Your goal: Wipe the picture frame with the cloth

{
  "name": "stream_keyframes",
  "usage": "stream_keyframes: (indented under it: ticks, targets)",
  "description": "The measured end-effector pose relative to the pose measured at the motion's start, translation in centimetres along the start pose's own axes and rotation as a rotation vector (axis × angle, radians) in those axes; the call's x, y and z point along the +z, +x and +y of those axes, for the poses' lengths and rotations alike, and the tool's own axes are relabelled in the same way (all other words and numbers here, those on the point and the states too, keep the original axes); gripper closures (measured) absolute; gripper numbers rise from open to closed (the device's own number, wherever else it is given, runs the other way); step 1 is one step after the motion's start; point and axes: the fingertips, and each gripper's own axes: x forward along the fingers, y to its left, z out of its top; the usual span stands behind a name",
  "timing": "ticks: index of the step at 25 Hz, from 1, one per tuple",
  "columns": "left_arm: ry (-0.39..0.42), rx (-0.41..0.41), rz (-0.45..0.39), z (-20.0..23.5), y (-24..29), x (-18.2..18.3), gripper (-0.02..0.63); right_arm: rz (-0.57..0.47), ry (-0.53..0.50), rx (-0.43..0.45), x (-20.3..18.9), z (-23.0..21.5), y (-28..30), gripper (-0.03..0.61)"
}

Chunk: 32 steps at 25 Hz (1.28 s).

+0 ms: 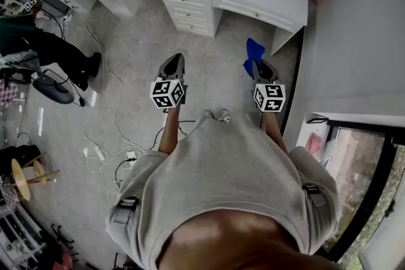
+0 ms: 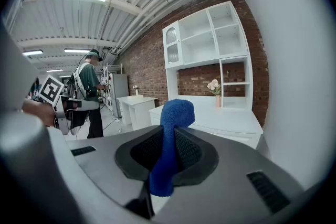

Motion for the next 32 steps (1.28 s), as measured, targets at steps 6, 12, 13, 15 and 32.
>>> stream_keyframes:
  ticks: [6,12,13,15,32]
  targets:
    - [0.000,-0.007,0.002,-0.6,0.5,0.1,0.598,0.005,0.000,-0.002,-0.1,-0.4,0.0,0.517]
    - [-0.005,0.001,-0.002,-0.6,1.1,0.2,0.597,0.008,-0.004,0.006,0.0,-0.8,0.5,0.517]
    - [-0.005,0.003,-0.003,-0.7,1.2,0.2,0.598,0.004,0.000,0.008,0.1,-1.0,0.6,0.517]
    - [-0.001,0.003,-0.004,-1.0,1.5,0.5,0.598,-0.009,0.016,0.010,0.4,-1.4,0.6,0.517]
    - [0.015,0.007,0.003,-3.6,4.3,0.1,0.598,-0.012,0.014,0.052,0.4,-4.0,1.4,0.517]
